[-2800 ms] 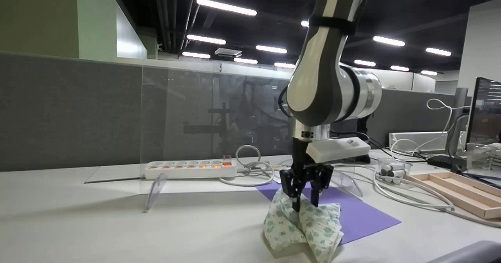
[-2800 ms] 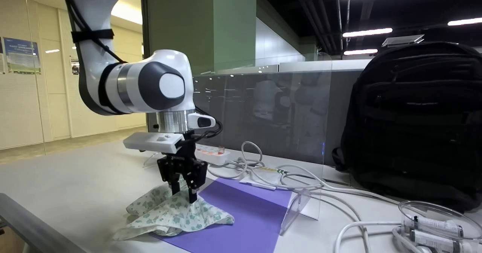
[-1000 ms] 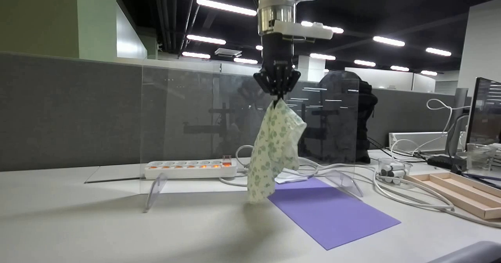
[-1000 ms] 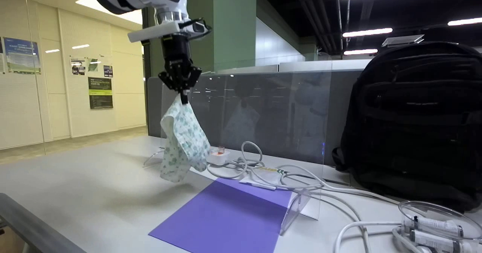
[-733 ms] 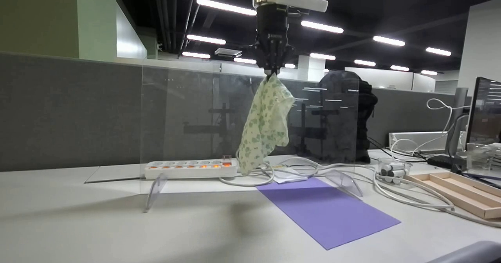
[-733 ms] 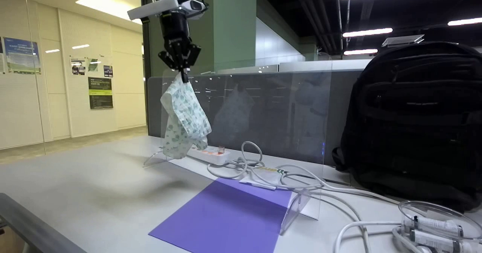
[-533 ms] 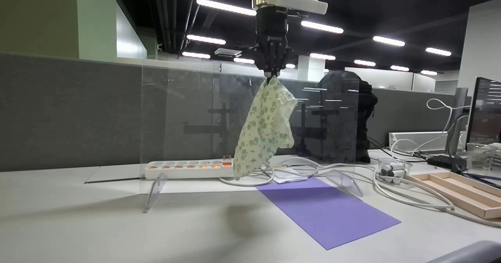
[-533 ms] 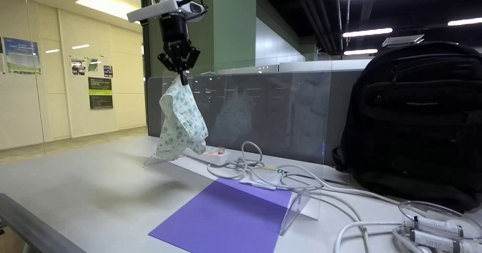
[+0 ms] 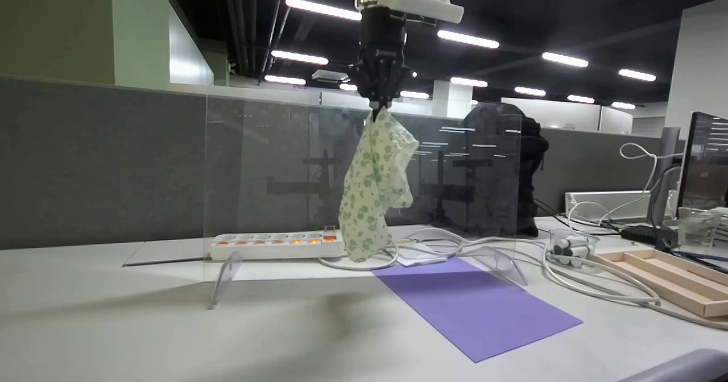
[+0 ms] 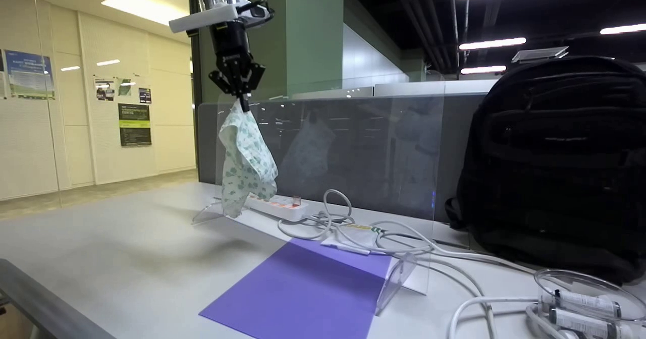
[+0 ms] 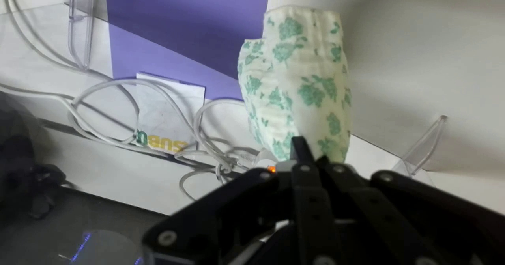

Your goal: Pick up the cloth and put it on top of the glass

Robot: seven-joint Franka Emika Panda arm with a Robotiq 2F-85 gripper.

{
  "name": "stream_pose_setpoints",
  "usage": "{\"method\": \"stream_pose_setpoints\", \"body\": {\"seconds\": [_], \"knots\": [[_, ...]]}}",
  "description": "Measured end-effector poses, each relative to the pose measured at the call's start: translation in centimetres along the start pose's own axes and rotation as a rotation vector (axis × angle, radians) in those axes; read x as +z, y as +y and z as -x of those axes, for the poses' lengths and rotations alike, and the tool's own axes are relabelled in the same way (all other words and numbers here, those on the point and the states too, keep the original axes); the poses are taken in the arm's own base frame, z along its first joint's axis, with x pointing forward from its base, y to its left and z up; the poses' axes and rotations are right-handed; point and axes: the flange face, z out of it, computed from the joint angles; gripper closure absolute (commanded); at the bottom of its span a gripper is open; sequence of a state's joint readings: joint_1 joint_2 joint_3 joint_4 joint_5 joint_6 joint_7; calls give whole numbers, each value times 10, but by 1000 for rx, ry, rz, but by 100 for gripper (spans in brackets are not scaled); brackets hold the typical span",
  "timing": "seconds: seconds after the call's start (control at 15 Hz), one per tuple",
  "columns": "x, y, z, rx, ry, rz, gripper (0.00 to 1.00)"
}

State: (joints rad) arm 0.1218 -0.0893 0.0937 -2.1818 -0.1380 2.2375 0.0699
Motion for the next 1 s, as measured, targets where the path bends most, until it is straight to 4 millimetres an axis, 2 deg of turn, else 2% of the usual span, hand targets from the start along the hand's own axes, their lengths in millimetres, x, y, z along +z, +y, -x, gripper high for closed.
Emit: {"method": "stream_pose_setpoints", "body": {"seconds": [0.27, 0.53, 0.8, 1.0], "knots": [[-26, -13, -18, -57, 89, -5, 100], [-72, -21, -45, -64, 198, -19, 100], [-125, -16, -76, -54, 339, -22, 100], [-153, -7, -97, -41, 425, -10, 100]]}}
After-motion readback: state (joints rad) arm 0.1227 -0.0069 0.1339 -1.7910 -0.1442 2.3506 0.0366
